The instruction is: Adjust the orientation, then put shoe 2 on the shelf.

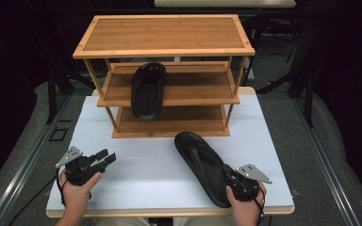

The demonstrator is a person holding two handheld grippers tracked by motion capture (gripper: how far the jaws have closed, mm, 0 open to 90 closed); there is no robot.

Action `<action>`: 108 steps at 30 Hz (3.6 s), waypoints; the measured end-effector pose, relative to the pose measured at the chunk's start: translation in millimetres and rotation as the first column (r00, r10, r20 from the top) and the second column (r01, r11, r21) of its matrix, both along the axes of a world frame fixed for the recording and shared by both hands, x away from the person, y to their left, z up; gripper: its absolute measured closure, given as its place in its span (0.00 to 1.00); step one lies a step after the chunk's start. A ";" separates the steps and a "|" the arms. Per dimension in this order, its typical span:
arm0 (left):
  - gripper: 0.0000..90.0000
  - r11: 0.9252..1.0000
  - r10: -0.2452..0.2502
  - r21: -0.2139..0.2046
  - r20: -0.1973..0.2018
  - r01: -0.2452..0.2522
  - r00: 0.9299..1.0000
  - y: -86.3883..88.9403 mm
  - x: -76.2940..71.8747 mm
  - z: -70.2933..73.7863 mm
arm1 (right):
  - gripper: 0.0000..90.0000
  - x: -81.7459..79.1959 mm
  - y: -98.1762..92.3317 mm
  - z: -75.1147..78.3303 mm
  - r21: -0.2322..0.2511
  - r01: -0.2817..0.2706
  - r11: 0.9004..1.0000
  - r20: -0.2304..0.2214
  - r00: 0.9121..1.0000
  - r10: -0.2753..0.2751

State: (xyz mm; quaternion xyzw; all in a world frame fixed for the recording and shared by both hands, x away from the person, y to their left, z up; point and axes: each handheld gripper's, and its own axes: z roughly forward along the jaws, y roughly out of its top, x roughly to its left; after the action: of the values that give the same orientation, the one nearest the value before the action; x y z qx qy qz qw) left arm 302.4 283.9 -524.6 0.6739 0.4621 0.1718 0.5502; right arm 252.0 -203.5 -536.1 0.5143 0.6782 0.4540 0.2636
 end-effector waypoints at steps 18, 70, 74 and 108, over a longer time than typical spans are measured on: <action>0.59 1.000 0.005 -0.003 -0.003 -0.005 1.000 1.2 -1.0 0.5 | 0.93 -9.4 -2.7 28.2 0.043 -0.008 0.999 0.084 0.996 0.004; 0.59 1.000 0.008 -0.011 -0.003 -0.008 1.000 2.2 -0.6 -0.1 | 0.93 15.9 -1.0 100.5 0.094 -0.002 0.996 0.276 0.961 -0.024; 0.59 1.000 0.008 -0.005 -0.005 -0.008 1.000 3.2 -0.3 -0.2 | 0.93 33.0 2.2 109.1 0.098 0.009 0.995 0.271 0.962 -0.035; 0.59 1.000 0.025 -0.016 -0.014 -0.025 1.000 10.2 0.4 -3.3 | 0.93 156.0 49.7 145.1 0.033 0.103 0.994 0.230 0.967 -0.108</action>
State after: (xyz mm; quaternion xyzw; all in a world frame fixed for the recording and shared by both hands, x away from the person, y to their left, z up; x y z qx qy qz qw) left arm 302.8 294.2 -527.9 0.6649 0.4759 0.1703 0.5500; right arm 408.0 -153.8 -391.0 0.4960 0.6097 0.5030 0.3594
